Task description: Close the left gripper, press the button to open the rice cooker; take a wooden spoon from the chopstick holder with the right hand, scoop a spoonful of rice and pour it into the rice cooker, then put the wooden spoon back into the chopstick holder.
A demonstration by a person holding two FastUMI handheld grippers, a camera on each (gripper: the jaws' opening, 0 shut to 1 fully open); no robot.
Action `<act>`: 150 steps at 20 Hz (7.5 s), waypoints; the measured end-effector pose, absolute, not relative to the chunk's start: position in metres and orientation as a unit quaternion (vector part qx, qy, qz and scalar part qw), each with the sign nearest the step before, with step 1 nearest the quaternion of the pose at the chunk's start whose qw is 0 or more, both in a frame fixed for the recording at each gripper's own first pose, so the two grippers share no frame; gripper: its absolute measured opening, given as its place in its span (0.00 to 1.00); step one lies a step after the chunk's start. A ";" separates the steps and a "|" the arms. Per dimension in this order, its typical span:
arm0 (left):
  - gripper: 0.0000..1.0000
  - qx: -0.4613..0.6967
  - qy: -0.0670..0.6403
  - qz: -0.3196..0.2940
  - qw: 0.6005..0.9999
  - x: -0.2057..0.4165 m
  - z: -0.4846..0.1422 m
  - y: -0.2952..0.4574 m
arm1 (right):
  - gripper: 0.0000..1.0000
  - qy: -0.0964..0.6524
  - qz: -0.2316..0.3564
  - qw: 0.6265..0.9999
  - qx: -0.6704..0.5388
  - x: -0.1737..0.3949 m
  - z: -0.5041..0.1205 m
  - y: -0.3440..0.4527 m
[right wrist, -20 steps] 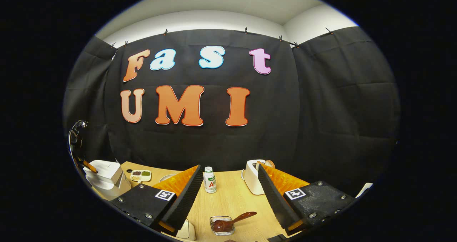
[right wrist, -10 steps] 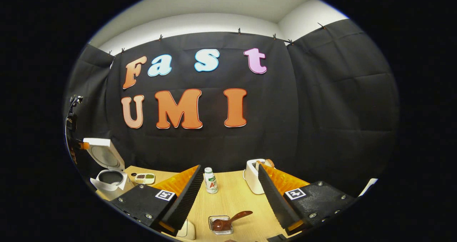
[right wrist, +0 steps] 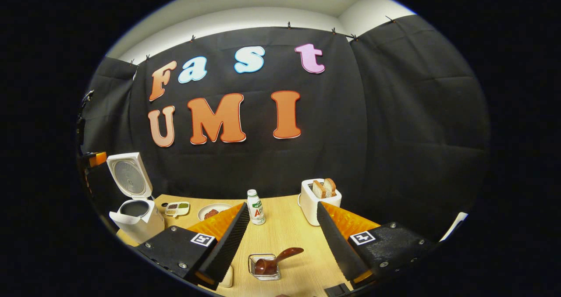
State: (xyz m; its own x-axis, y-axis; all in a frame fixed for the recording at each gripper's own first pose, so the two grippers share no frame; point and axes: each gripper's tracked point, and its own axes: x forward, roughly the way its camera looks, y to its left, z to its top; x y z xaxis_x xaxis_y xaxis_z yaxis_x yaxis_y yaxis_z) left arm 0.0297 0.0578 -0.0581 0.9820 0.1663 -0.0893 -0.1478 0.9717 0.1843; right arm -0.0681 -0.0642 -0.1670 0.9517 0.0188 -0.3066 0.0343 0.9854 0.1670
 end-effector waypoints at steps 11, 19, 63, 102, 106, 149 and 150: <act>0.94 0.136 -0.029 0.083 0.987 -0.021 -0.029 -0.007 | 0.96 0.264 0.029 0.959 0.095 -0.066 -0.288 -0.058; 0.98 0.095 -0.056 0.103 0.989 -0.053 -0.017 -0.026 | 0.94 0.342 0.047 0.929 0.132 -0.073 -0.369 -0.042; 0.99 0.148 -0.047 0.088 0.984 -0.062 -0.036 -0.022 | 0.22 0.368 0.071 0.905 0.203 -0.014 -0.392 0.012; 0.99 0.122 -0.018 0.097 0.988 -0.057 -0.061 0.135 | 0.15 0.299 0.105 0.948 0.042 -0.069 -0.288 0.165; 1.00 0.125 -0.014 0.105 0.986 -0.058 -0.064 0.144 | 0.15 0.275 0.107 0.955 -0.038 -0.064 -0.298 0.179; 0.99 0.130 0.045 0.122 0.983 -0.052 -0.107 0.191 | 0.08 0.376 0.058 0.913 0.146 -0.113 -0.342 0.230; 0.98 0.130 0.046 0.123 0.983 -0.053 -0.107 0.193 | 0.08 0.381 0.060 0.910 0.154 -0.114 -0.341 0.235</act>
State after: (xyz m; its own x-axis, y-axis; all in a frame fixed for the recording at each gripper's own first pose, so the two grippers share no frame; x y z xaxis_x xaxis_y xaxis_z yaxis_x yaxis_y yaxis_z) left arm -0.0528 0.1927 -0.1073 0.9656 0.2534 -0.0581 -0.2296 0.9359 0.2672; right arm -0.1144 0.2352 -0.3406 0.7021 0.2268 -0.6750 0.0078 0.9454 0.3257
